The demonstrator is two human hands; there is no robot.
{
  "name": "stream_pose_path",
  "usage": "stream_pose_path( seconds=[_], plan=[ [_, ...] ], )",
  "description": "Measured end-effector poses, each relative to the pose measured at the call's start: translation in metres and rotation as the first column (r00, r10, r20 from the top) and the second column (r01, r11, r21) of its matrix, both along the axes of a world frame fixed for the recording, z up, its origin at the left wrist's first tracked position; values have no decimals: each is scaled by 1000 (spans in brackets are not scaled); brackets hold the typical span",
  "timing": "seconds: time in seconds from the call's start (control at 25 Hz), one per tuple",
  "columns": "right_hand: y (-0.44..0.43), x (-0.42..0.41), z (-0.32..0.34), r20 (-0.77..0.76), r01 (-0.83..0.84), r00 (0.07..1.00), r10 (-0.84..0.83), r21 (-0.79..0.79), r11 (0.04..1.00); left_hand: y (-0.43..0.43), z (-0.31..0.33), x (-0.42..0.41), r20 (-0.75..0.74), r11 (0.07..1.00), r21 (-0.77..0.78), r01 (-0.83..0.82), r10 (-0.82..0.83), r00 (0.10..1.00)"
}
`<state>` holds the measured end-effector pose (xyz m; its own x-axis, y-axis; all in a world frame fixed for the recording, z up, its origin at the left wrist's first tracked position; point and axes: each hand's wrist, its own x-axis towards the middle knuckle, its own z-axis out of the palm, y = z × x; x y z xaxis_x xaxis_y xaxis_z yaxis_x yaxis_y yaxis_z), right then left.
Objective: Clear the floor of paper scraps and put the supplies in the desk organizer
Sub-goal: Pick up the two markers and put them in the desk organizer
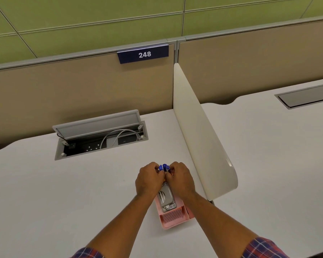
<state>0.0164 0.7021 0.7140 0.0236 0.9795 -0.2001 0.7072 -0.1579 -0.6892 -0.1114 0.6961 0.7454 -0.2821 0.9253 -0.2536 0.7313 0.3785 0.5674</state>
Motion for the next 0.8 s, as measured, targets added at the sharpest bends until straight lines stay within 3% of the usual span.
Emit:
stream_pose_path(
  seconds=[0.24, 0.4, 0.64, 0.8],
  plan=[
    [-18, 9, 7, -77, -1, 997, 3, 29, 1000, -24, 11, -3, 9, 999, 29, -34, 33, 999],
    [-42, 16, 11, -62, -51, 996, 59, 127, 991, -53, 14, -1, 13, 990, 124, -62, 61, 998],
    [-93, 23, 6, 173, -151, 978, 115, 208, 966, -121, 6, 3, -66, 983, 185, -4, 16, 998],
    [-147, 33, 7, 292, -252, 943, 162, 306, 918, -169, 1, 1, -195, 986, 103, 130, -108, 975]
  ],
)
